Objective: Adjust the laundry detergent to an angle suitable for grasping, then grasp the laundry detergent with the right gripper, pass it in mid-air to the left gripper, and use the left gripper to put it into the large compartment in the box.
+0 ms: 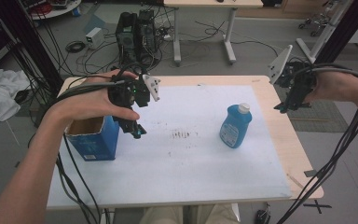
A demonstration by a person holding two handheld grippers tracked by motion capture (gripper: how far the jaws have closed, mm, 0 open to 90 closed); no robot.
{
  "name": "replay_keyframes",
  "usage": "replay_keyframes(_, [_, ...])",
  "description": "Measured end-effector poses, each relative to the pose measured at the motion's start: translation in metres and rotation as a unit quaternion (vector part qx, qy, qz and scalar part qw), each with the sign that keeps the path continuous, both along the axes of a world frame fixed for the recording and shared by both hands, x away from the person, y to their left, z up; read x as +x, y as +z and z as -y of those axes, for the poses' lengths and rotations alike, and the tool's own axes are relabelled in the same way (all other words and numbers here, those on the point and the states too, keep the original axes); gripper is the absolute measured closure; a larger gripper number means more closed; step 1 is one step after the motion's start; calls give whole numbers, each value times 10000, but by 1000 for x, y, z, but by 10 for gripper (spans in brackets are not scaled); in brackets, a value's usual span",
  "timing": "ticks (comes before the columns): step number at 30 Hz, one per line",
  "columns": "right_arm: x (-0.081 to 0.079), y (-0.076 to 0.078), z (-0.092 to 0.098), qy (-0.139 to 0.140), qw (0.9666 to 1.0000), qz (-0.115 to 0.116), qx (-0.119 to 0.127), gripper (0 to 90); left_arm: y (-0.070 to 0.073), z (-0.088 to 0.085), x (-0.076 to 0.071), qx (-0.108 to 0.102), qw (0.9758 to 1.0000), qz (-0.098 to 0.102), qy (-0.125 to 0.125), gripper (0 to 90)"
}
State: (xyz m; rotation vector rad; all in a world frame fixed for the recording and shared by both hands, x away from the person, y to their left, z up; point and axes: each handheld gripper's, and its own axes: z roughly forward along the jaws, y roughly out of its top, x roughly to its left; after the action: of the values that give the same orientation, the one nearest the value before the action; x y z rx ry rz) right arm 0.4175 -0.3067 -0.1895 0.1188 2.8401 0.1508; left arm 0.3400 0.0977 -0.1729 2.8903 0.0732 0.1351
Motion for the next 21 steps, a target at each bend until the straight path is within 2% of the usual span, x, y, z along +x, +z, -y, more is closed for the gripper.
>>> replay_keyframes(1, [1, 1, -2, 26, 9999, -7, -98, 128, 1, -1, 0, -22, 10000, 14, -20, 153])
replay_keyframes(2, [3, 1, -4, 67, 9999, -11, -82, 128, 0, 1, 0, 37, 10000, -17, -5, 153])
replay_keyframes(3, [1, 0, -1, 10, 10000, -8, -38, 128, 2, 3, -3, -16, 10000, 44, -24, 153])
replay_keyframes(5, [-2, -1, -2, 26, 10000, -57, -40, 128, 3, -1, 0, -30, 10000, 44, -27, 153])
replay_keyframes(6, [3, 1, -4, 72, 9999, -21, -97, 128, 1, 2, -1, 40, 10000, 22, -7, 153])
replay_keyframes(7, [-1, -1, 0, -5, 10000, -14, 5, 128, 2, -1, 0, -27, 10000, 20, -24, 153])
replay_keyframes(8, [3, 1, -4, 79, 9999, -15, -75, 128, 3, 3, -5, -3, 10000, 41, -35, 153])
replay_keyframes(9, [-2, -1, -3, 40, 9999, -69, -67, 128, 1, 2, -1, 40, 10000, 20, -13, 153])
replay_keyframes(10, [-1, -1, 0, -1, 10000, -27, -5, 128, 2, 2, -6, 3, 10000, 28, -22, 153])
replay_keyframes(12, [-3, 1, -5, -82, 9999, -121, -58, 128, 1, 2, -5, 24, 10000, 18, -8, 153])
replay_keyframes(16, [-3, 0, -5, -73, 9999, -108, -62, 128, 0, 4, -4, 35, 10000, -3, -23, 153])
replay_keyframes(17, [-3, 1, -5, -230, 9995, -225, 0, 128, 0, 5, -3, 33, 10000, -6, -27, 153])
replay_keyframes(18, [-3, 0, -5, -49, 9999, -90, -58, 128, 2, 2, -6, 6, 10000, 36, -10, 153])
replay_keyframes(19, [-3, 0, -6, -316, 9991, -273, 36, 128, 2, 3, -5, 2, 10000, 44, -39, 153])
replay_keyframes(20, [-2, 0, -4, 23, 10000, -52, -68, 128, 2, 3, -5, 2, 10000, 44, -39, 153])
replay_keyframes(21, [-2, 0, -4, 23, 10000, -52, -68, 128, 1, 2, -5, 30, 10000, 6, -7, 153])
